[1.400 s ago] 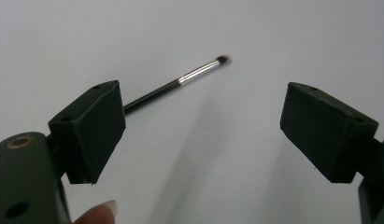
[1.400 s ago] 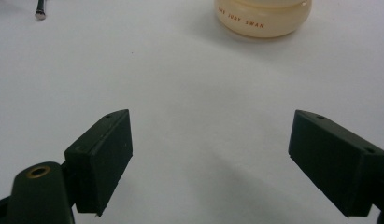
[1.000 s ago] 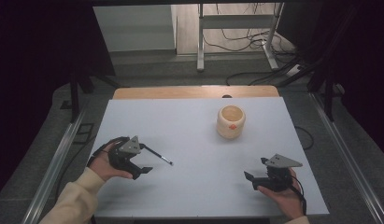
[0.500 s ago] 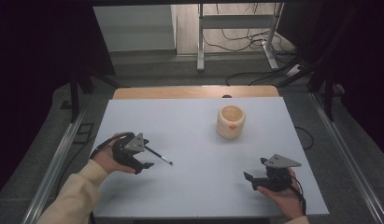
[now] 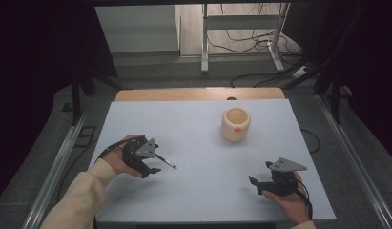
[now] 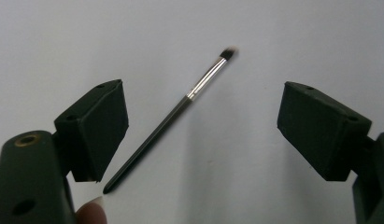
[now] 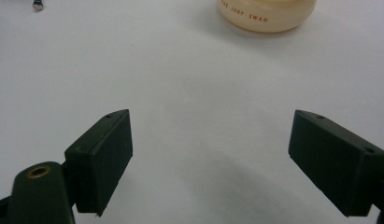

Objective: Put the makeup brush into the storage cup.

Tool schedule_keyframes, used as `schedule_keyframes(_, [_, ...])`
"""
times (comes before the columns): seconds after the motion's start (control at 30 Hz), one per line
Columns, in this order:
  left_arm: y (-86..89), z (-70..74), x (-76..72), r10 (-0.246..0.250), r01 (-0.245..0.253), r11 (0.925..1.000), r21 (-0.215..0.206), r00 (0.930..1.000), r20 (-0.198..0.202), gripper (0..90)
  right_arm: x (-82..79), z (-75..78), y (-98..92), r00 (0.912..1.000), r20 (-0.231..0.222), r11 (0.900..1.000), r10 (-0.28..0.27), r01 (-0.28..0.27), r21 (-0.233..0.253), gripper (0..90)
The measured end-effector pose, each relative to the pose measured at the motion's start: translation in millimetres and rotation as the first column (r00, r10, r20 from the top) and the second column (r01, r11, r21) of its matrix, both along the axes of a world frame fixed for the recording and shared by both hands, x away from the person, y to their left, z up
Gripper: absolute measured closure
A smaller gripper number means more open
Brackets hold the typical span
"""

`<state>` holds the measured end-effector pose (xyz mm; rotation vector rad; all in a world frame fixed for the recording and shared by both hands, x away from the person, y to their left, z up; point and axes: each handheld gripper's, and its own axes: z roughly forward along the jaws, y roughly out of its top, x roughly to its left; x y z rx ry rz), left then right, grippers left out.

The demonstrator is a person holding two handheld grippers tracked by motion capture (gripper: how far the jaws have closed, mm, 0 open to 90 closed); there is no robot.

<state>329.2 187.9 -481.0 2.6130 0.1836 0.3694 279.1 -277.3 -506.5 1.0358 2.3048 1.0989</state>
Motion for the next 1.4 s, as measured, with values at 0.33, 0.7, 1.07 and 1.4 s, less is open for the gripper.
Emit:
schedule_keyframes(0.33, [-5.2,-4.4,2.8,-0.032,0.032,0.9995,0.006,0.9995,0.006,18.2,0.5,-0.8,-0.1,1.0000,-0.005,1.000,-0.001,0.001,-0.001,13.8])
schedule_keyframes(0.7, [-13.6,-7.9,7.9,-0.058,0.059,0.9978,0.029,0.9982,-0.015,20.8,0.7,-1.3,0.2,1.0000,-0.007,1.000,0.001,-0.001,-0.006,13.8])
schedule_keyframes(1.07, [-22.0,-16.5,20.4,-0.091,0.096,0.9925,0.076,0.9938,-0.064,20.8,1.1,-1.8,-0.1,0.9999,-0.012,1.000,0.000,0.000,-0.009,13.9])
schedule_keyframes(1.4, [-23.5,-25.0,29.1,-0.095,0.105,0.9900,0.094,0.9901,-0.103,31.3,1.3,-2.4,1.1,0.9999,-0.014,1.000,0.008,-0.008,-0.014,14.0])
